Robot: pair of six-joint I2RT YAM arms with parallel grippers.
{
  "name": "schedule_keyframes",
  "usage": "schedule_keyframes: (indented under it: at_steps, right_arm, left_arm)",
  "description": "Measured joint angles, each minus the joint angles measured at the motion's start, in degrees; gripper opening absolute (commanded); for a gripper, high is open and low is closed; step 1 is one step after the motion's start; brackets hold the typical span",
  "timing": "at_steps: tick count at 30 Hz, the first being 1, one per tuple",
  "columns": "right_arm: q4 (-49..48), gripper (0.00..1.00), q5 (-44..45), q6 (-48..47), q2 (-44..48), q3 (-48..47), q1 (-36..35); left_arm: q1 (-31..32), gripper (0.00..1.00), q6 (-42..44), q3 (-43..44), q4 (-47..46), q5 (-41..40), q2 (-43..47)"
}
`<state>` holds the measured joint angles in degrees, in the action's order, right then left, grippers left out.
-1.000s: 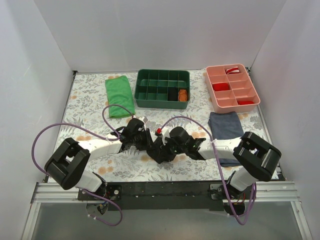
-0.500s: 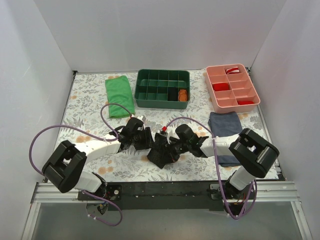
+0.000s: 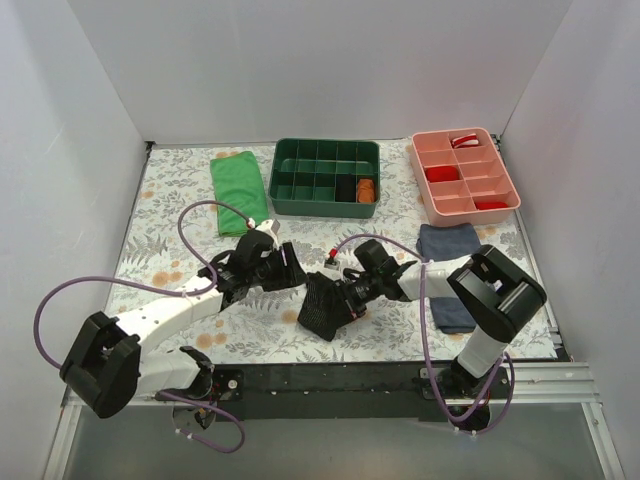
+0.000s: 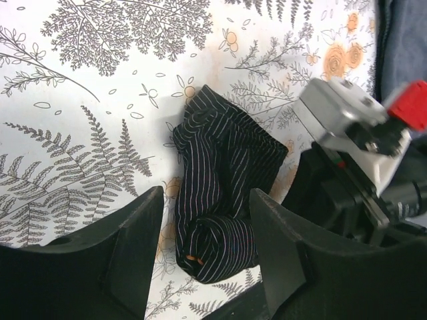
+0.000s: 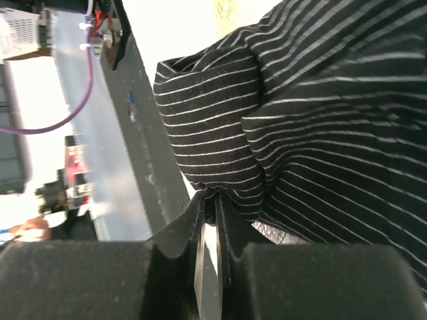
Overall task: Roll the underwear
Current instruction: Roll the underwear to the center of the board.
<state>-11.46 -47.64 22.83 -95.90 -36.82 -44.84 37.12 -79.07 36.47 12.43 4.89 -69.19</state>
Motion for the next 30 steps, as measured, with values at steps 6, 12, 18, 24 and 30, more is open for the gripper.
schedule_keyframes:
  at_steps: [6,12,18,24,30]
  right_arm:
    - [5.7,0.01,-4.1,1.0,-3.2,-4.5,2.2]
    - [13.0,0.01,-8.6,-0.3,-7.2,-11.3,3.5]
    - [21.9,0.01,-11.3,-5.1,-12.3,-18.3,4.4]
    - [25.8,0.01,-13.0,-6.6,-15.2,-19.1,5.6]
    - [25.9,0.01,-14.4,-6.0,-15.9,-19.1,6.6]
  left_arm:
    - [0.0,0.54,0.5,-2.6,-0.2,1.2,4.4]
    - [0.0,0.54,-0.8,-5.9,-0.1,4.1,7.5]
    - [0.0,0.53,-2.1,-7.7,-1.0,6.7,8.7]
    - [0.0,0.54,-2.2,-8.7,-0.8,8.0,9.4]
    - [0.5,0.53,-2.0,-8.8,-0.9,8.2,9.4]
